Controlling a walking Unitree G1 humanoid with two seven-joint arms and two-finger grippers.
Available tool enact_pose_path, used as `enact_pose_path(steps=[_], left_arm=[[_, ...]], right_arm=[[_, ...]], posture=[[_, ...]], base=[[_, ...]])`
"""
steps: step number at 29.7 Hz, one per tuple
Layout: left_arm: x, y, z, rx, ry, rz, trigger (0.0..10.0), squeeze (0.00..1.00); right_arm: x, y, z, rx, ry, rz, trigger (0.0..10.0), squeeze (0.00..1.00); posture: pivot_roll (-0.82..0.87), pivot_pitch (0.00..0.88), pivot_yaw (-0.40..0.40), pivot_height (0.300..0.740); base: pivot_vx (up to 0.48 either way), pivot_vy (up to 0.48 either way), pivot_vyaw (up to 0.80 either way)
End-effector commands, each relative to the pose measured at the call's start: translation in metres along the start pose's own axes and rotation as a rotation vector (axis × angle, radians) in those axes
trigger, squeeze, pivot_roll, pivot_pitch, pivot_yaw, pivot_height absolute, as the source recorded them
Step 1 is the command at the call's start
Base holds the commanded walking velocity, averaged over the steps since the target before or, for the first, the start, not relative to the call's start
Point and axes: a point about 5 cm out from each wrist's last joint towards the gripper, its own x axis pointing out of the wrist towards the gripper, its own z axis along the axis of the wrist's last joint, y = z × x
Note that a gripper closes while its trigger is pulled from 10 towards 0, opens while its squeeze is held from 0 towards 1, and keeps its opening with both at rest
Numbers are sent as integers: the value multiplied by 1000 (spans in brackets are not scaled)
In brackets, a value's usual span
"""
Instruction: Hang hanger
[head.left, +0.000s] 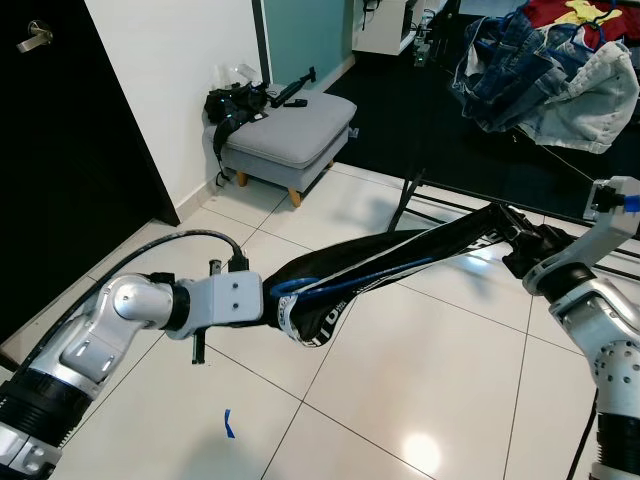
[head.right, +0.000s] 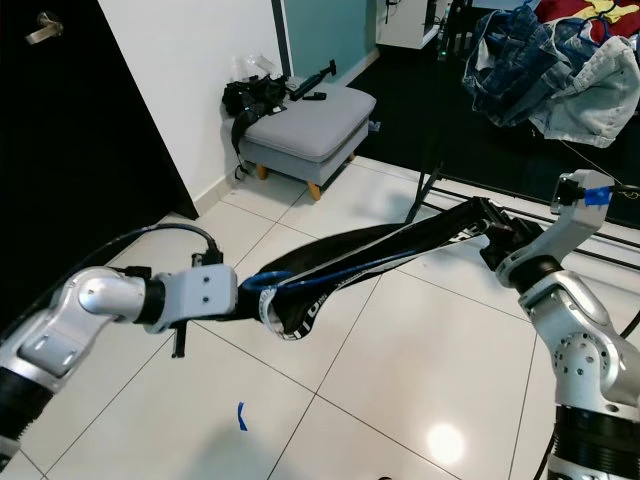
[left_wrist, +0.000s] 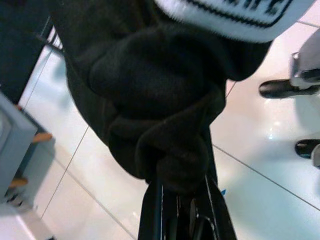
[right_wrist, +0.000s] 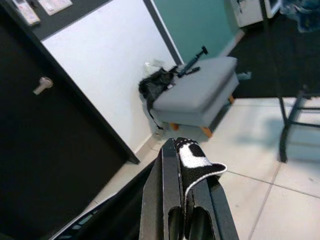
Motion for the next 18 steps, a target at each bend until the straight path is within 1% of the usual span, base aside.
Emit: enact_pose_path(steps=[1,2,3,4,5,7,8,10,11,12,13,14,15,16,17,18], left_arm=[[-3,-10,-19,-22,119,-66,10000,0],[-2,-11,-20,-22,127,-75,10000,0],[-1,-9,-23,-30,158,-50,10000,0],[1,-4,-28,-39,195,-2,10000,0],[1,-4,-28,-39,195,-2,10000,0],[3,5,-35,-82,246,83,10000,0],[4,6,-36,-112,253,105,10000,0],[4,6,-36,-112,253,105,10000,0],[5,7,-37,-132,254,114,10000,0],[5,7,-37,-132,254,114,10000,0],[8,11,-33,-213,222,160,10000,0],[8,11,-33,-213,222,160,10000,0],[12,14,-28,-275,196,185,10000,0],[12,14,-28,-275,196,185,10000,0],[15,16,-25,-323,173,207,10000,0],[18,17,-21,-353,153,210,10000,0]], right_arm=[[0,3,15,-5,-73,3,0,0],[3,6,17,0,-81,11,0,0],[5,10,18,9,-90,29,0,0],[8,15,19,14,-92,53,0,0],[8,15,19,14,-92,53,0,0],[11,28,17,17,-84,108,0,0],[13,35,14,20,-73,136,0,0],[13,35,14,20,-73,136,0,0],[13,39,12,22,-66,153,0,0],[13,39,12,22,-66,153,0,0],[16,50,3,21,-35,186,0,0],[16,50,3,21,-35,186,0,0],[18,63,-9,26,1,222,0,0],[18,63,-9,26,1,222,0,0],[20,75,-19,27,31,257,0,0],[21,87,-29,30,59,294,0,0]], posture=[[-37,131,53,740],[-37,131,53,740],[-36,129,53,740],[-36,129,53,740],[-36,129,53,740],[-36,127,52,740],[-37,126,51,740],[-37,126,51,740],[-37,126,51,740],[-37,126,51,740],[-42,126,52,740],[-42,126,52,740],[-42,125,50,740],[-42,125,50,740],[-42,125,50,740],[-41,126,51,740]], base=[[0,0,0],[0,0,0],[0,0,0],[0,0,0],[0,0,0],[0,0,0],[0,0,0],[0,0,0],[0,0,0],[0,0,0],[0,0,0],[0,0,0],[0,0,0],[0,0,0],[0,0,0],[0,0,0]])
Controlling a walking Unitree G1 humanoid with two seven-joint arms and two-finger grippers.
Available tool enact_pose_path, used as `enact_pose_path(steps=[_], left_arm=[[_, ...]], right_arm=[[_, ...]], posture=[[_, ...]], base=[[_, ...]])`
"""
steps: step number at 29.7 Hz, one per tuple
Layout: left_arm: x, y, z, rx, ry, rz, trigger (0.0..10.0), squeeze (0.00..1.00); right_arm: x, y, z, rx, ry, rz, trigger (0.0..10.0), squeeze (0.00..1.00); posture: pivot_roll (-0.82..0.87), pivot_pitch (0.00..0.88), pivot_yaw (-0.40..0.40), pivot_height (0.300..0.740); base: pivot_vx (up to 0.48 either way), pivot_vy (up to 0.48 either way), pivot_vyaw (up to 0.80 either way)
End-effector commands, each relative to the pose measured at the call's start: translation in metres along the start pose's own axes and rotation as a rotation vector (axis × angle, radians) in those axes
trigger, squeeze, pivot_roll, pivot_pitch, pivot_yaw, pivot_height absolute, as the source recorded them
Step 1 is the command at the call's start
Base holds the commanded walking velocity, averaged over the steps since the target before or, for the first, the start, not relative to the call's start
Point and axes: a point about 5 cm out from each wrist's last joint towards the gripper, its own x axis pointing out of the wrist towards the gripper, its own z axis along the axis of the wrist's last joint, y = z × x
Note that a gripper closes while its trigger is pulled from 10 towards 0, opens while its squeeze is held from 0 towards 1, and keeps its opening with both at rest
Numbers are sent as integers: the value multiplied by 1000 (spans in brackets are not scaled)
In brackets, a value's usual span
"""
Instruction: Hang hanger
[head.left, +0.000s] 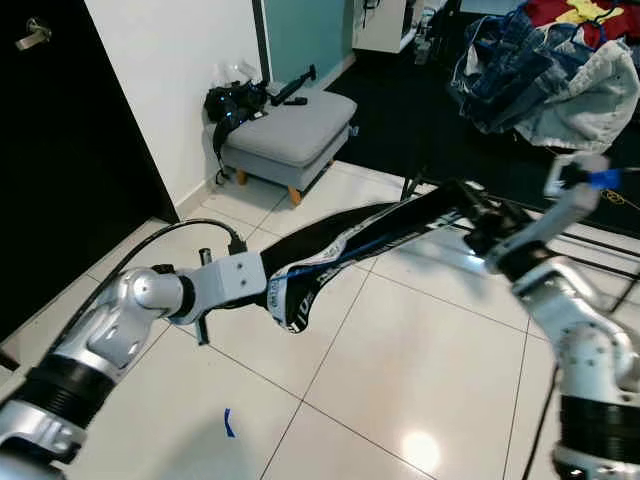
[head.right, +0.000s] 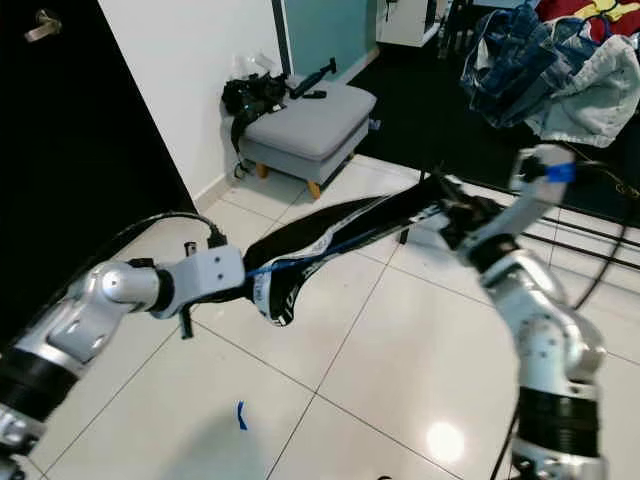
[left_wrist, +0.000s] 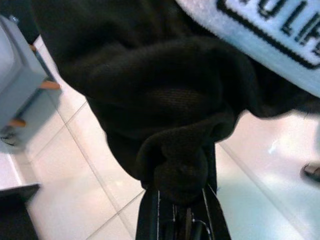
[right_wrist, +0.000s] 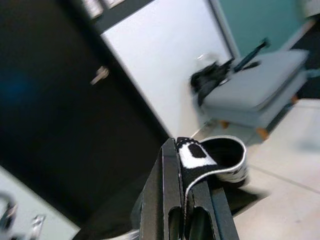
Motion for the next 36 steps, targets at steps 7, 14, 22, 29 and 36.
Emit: enact_pose_path(steps=[7,14,22,29,36], left_arm=[[3,0,-1,-95,11,6,10000,0],[3,6,-1,-126,6,29,10000,0],[3,7,-1,-176,2,33,10000,0],[-3,14,-5,-187,10,41,10000,0],[-5,15,-4,-216,-17,36,10000,0]], right_arm=[[14,39,-23,4,56,135,0,0],[15,48,-36,10,112,164,0,0],[5,50,-63,-84,236,159,2902,0],[0,12,-38,-126,124,1,10000,1000],[-6,-6,-25,-185,101,-68,10000,1000]], posture=[[-38,129,51,740],[-45,133,50,740],[-44,133,51,740],[-42,133,52,740],[-42,132,52,740]], base=[[0,0,0],[0,0,0],[0,0,0],[0,0,0],[0,0,0]])
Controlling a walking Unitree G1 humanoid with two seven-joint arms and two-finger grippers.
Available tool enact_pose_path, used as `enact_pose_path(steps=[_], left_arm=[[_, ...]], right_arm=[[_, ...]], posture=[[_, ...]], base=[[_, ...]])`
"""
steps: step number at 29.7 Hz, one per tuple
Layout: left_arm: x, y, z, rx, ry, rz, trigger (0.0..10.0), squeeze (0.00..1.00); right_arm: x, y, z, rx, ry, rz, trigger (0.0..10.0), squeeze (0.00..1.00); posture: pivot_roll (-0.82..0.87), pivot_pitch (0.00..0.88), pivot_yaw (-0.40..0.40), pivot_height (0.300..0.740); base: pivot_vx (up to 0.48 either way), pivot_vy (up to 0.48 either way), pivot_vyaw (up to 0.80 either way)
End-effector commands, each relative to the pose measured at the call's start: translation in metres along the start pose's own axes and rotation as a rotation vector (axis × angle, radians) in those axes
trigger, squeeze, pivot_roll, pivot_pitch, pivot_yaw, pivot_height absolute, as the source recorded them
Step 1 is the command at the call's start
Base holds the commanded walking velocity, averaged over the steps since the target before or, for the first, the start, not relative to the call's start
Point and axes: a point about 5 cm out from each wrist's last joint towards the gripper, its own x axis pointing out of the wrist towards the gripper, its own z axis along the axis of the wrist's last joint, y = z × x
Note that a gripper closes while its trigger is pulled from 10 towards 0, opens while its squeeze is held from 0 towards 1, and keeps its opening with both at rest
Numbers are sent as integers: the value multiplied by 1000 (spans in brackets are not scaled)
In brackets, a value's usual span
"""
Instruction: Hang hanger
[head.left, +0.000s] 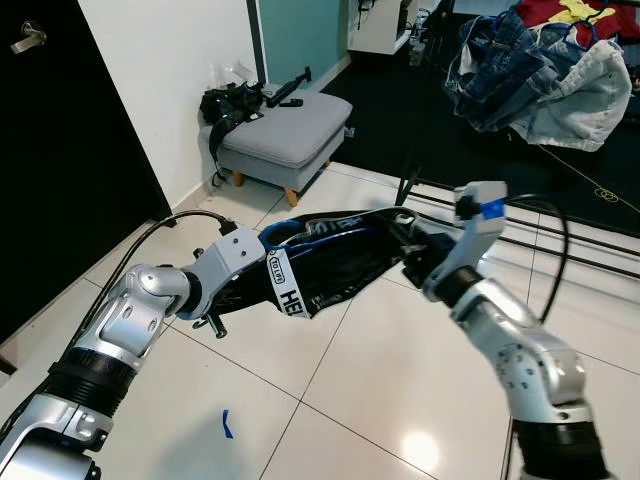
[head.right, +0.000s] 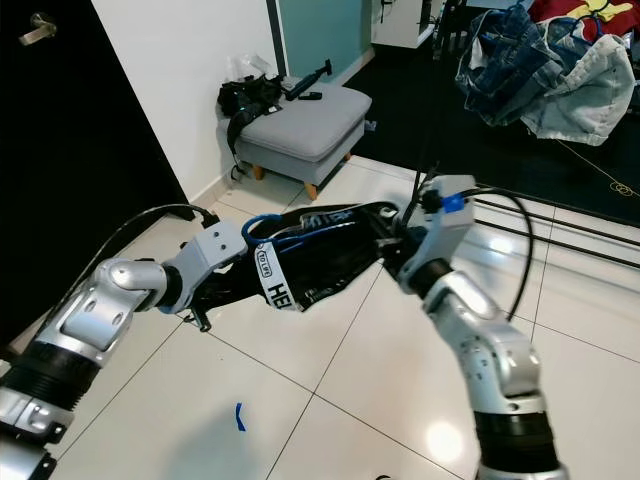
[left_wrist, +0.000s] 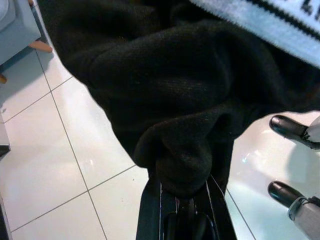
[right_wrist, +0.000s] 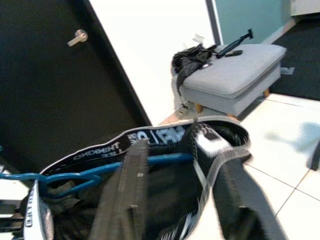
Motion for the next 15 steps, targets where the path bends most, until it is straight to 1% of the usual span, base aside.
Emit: enact_pose_path(steps=[1,2,3,4,5,7,8,9,11,13,15], left_arm=[[-4,4,-4,-35,-1,-2,10000,0],[-5,4,-5,-50,-3,-5,10000,0],[-5,4,-5,-50,-3,-5,10000,0],[-5,4,-6,-61,-5,-4,10000,0],[-5,4,-6,-61,-5,-4,10000,0],[-6,5,-7,-76,-7,0,10000,0],[-6,5,-7,-76,-7,0,10000,0],[-6,6,-9,-93,-8,8,10000,0],[-6,8,-11,-117,-9,27,10000,0],[-5,9,-12,-122,-10,34,10000,0],[-4,11,-11,-140,-19,58,10000,0]], right_arm=[[-4,-16,3,-29,-7,-77,10000,1000],[-9,-28,8,-48,-20,-133,10000,1000],[-9,-28,8,-48,-20,-133,10000,1000],[-13,-38,13,-56,-39,-180,10000,1000],[-13,-38,13,-56,-39,-180,10000,1000],[-19,-49,20,-58,-66,-224,10000,1000],[-19,-49,20,-58,-66,-224,10000,1000],[-25,-56,28,-58,-99,-247,10000,1000],[-35,-66,40,-46,-157,-276,10000,1000],[-38,-68,43,-40,-174,-283,10000,1000],[-42,-72,47,-10,-210,-305,10000,1000]], posture=[[-39,132,51,740],[-39,132,51,740],[-39,132,51,740],[-39,132,51,740],[-39,132,51,740],[-39,132,51,740],[-39,132,51,740],[-41,132,52,740],[-42,132,54,740],[-42,132,54,740],[-42,132,56,740]], base=[[0,0,0],[0,0,0],[0,0,0],[0,0,0],[0,0,0],[0,0,0],[0,0,0],[0,0,0],[0,0,0],[0,0,0],[0,0,0]])
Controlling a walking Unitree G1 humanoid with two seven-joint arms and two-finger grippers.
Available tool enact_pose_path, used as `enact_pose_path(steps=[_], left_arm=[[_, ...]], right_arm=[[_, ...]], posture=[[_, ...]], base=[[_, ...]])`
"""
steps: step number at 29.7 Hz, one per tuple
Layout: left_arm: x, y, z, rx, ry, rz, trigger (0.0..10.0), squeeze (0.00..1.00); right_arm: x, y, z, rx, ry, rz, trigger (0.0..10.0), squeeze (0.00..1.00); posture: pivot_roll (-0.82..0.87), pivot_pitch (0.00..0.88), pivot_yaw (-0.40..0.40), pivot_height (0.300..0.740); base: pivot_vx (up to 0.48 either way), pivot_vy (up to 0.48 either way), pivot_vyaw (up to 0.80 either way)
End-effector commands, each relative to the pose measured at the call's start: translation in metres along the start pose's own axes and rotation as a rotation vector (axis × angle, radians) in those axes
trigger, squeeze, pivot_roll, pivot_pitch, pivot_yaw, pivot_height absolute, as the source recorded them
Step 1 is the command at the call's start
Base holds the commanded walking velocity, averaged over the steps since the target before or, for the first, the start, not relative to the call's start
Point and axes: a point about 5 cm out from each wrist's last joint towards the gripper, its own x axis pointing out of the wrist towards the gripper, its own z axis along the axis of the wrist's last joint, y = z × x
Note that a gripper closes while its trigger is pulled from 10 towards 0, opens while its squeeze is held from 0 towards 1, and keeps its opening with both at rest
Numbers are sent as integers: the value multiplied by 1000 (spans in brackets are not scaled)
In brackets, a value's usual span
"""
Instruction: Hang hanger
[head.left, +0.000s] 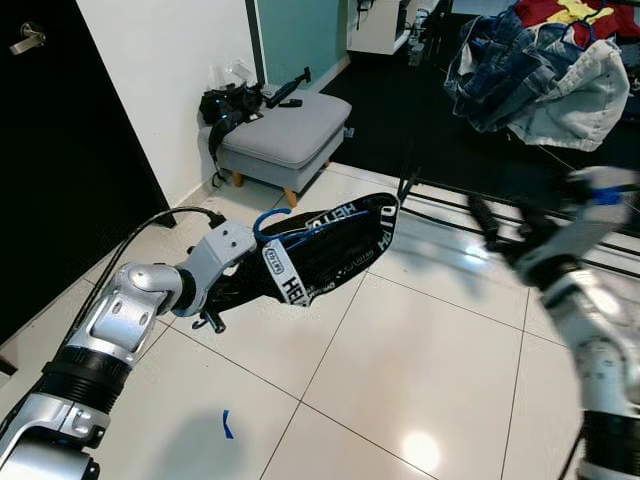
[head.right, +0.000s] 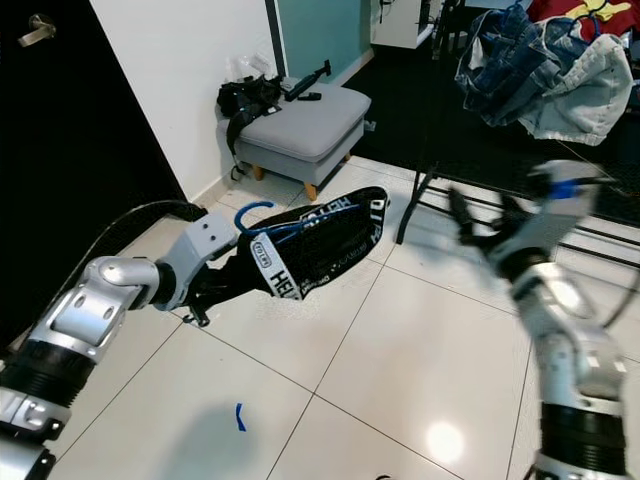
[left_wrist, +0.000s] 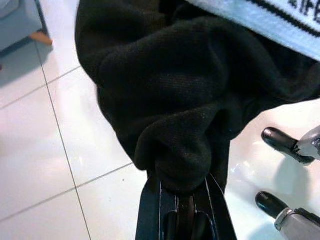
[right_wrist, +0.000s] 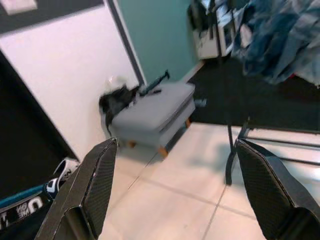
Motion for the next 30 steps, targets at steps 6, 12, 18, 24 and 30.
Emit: enact_pose_path(steps=[6,12,18,24,30], left_arm=[[0,11,3,-118,-53,85,10000,0],[-4,19,23,-445,-290,51,10000,0],[-7,15,30,-576,-442,-25,10000,0],[0,0,32,-553,-429,-39,10000,0],[8,-41,44,-508,-463,-151,10000,0]], right_arm=[[-4,-9,1,96,-47,-61,10000,929],[-6,-20,-7,198,-49,-131,10000,0],[-5,-12,-14,366,-56,-75,10000,0],[-2,11,-12,493,-87,59,10000,0],[2,43,-18,560,-73,192,10000,0]], posture=[[-41,131,57,740],[-33,131,61,740],[-32,132,61,740],[-31,131,61,740],[-28,133,63,740]], base=[[0,0,0],[0,0,0],[0,0,0],[0,0,0],[0,0,0]])
